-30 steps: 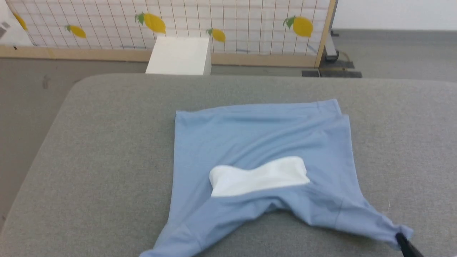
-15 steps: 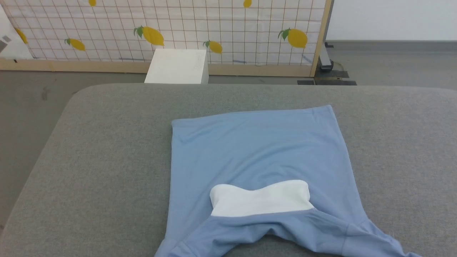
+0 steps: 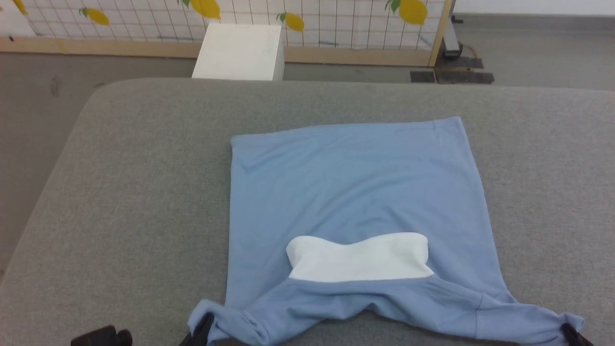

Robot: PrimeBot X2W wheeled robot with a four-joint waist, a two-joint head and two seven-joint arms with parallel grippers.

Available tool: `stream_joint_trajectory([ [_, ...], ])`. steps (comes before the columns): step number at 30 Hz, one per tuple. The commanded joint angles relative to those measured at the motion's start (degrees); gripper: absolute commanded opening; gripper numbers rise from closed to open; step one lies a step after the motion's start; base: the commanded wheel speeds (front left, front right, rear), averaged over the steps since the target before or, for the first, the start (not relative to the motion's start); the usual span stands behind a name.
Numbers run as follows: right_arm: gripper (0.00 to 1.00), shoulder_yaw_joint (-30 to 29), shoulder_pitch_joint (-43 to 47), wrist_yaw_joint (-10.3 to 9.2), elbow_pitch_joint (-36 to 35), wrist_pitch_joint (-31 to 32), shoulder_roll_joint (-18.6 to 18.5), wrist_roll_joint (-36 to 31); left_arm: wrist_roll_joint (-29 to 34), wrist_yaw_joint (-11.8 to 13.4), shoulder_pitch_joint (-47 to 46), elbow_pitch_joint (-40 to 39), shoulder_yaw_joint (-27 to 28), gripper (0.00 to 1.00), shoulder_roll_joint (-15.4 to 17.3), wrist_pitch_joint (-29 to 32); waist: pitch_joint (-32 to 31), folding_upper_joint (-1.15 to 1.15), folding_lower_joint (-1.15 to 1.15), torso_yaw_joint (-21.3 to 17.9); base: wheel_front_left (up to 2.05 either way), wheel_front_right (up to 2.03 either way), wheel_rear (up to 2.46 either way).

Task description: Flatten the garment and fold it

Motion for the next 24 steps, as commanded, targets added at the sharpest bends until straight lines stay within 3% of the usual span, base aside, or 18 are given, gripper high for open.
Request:
stream_joint_trajectory([
  [1,0.0,0.8,-1.8,-0.08,1.3,-0.6,-0.8,-1.4,0.8,-0.6,-1.5,-0.1,-0.3,0.0,-0.2,-0.3,1.1,0.0,0.0,0.3,0.0,0.0,0.0],
  [13,0.0,8.1,-13.2,-0.08,20.5,-2.6,-2.8,-7.6,2.5,-0.5,-6.8,1.6,-2.3,0.0,-0.7,0.3,3.6,0.0,0.0,0.5,0.0,0.0,0.0],
  [14,0.1,8.1,-13.9,-0.08,22.1,-3.2,-2.9,-8.0,2.6,-0.6,-7.1,1.7,-2.4,0.0,-0.7,0.4,3.7,0.0,0.0,0.5,0.0,0.0,0.0],
  [15,0.49,8.1,-14.4,-0.08,23.2,-3.7,-2.9,-8.2,2.8,-0.6,-7.3,1.8,-2.5,0.0,-0.6,0.3,3.8,0.0,0.0,0.5,0.0,0.0,0.0],
  [16,1.0,8.1,-14.9,-0.08,24.1,-4.2,-3.0,-8.4,2.9,-0.6,-7.5,1.9,-2.5,0.0,-0.7,0.3,3.8,0.0,0.0,0.5,0.0,0.0,0.0],
  [20,1.0,7.1,-15.4,-0.08,24.0,-5.3,-3.3,-7.9,3.2,-0.6,-7.8,1.9,-2.7,0.0,-0.8,-0.1,4.3,0.0,0.0,0.4,0.0,0.0,0.0],
  [24,1.0,4.3,-12.6,-0.08,17.8,-3.9,-3.8,-4.8,3.8,-0.8,-7.9,2.1,-3.0,0.0,-0.9,-0.6,4.5,0.0,0.0,0.9,0.0,0.0,0.0],
])
